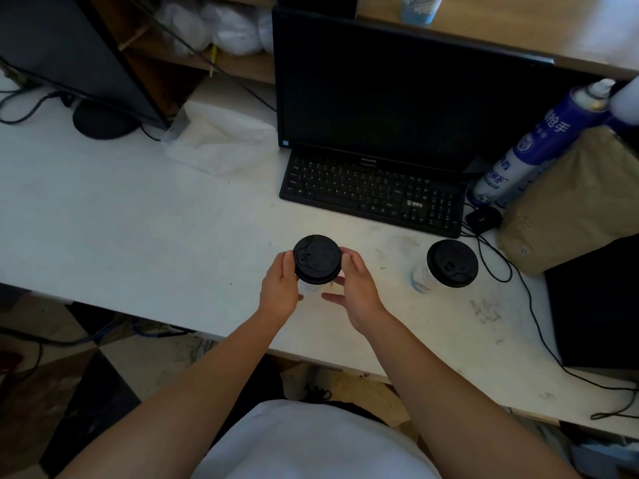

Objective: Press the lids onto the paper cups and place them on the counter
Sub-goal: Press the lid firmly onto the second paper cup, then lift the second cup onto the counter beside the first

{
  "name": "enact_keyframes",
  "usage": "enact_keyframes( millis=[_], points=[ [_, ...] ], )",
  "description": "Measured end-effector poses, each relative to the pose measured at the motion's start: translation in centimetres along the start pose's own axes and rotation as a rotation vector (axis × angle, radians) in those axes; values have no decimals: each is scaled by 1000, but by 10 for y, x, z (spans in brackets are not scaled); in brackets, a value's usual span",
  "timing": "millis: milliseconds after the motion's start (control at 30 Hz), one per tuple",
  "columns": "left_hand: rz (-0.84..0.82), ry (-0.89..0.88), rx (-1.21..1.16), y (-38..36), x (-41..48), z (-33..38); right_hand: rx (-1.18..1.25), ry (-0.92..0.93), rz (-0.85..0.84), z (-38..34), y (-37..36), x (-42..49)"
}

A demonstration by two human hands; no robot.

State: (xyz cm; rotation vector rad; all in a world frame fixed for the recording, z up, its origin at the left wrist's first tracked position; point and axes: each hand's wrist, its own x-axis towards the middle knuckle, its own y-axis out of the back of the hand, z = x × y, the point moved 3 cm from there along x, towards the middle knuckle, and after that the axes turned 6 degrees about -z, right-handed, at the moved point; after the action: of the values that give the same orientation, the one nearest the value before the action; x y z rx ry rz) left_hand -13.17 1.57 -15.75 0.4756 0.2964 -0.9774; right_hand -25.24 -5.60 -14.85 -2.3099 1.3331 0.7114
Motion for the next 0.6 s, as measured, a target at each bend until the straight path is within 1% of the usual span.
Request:
enact_keyframes(
  millis=[67,133,167,233,300,333,400,467,600],
  points=[
    [-13,35,-71,1,0,1,85,-25,-48,0,6,-1],
    [14,73,-108,6,2,0,83,-21,-131,-1,8,-4],
    [29,104,-140,8,4,-1,21,0,-175,-2,8,-6],
    [44,195,-245,12,6,-1,-205,74,-222,-4,9,-7],
    [17,277,-364,15,7,0,-416,159,-218,-5,9,-6],
    [-15,305,-401,16,7,0,-470,192,-209,-6,9,-5],
    [-79,337,-441,16,6,-3,-515,233,-187,-6,9,-2],
    [-120,346,-433,14,6,-5,-533,245,-174,-6,7,-3],
    [-147,352,-414,9,7,-10,-552,238,-160,-7,8,-4]
  ],
)
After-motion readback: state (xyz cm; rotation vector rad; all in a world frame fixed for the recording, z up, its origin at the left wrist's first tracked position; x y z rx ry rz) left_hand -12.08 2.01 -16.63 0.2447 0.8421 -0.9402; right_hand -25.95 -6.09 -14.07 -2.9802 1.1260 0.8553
